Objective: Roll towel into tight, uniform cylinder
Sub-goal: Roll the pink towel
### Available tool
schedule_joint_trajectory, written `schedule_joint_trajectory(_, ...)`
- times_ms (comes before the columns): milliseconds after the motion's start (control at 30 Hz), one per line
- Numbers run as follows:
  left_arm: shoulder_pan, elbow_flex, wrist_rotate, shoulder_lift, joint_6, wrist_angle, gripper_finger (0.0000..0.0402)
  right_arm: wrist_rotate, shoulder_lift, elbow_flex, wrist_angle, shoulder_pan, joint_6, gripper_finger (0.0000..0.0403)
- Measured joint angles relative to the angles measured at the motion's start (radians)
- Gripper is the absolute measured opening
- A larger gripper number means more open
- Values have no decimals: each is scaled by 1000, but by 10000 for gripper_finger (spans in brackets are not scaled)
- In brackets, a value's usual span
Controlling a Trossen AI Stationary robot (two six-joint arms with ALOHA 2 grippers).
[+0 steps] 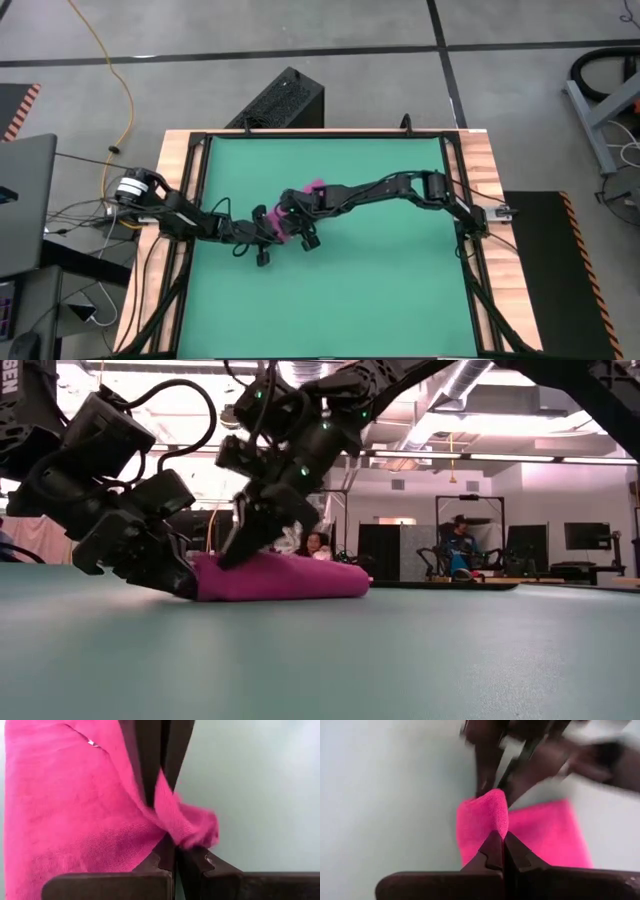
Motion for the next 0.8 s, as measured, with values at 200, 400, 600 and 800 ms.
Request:
schedule_joint_trajectory(200, 0, 0, 25, 0, -6, -3, 0, -9, -3, 39, 3, -10, -36, 7)
schedule_joint_trajectory(400, 0, -1, 29, -1, -11, -3, 0, -57, 18, 27, 5, -19, -29, 7)
schedule_joint_trajectory(600, -1, -2, 98, -48, -16, -62, 0, -64, 25, 24, 1, -23, -20, 7)
schedule_joint_trajectory(800, -2, -3, 118, -210, -22, -270, 0, -82, 25, 24, 12, -37, -19, 7)
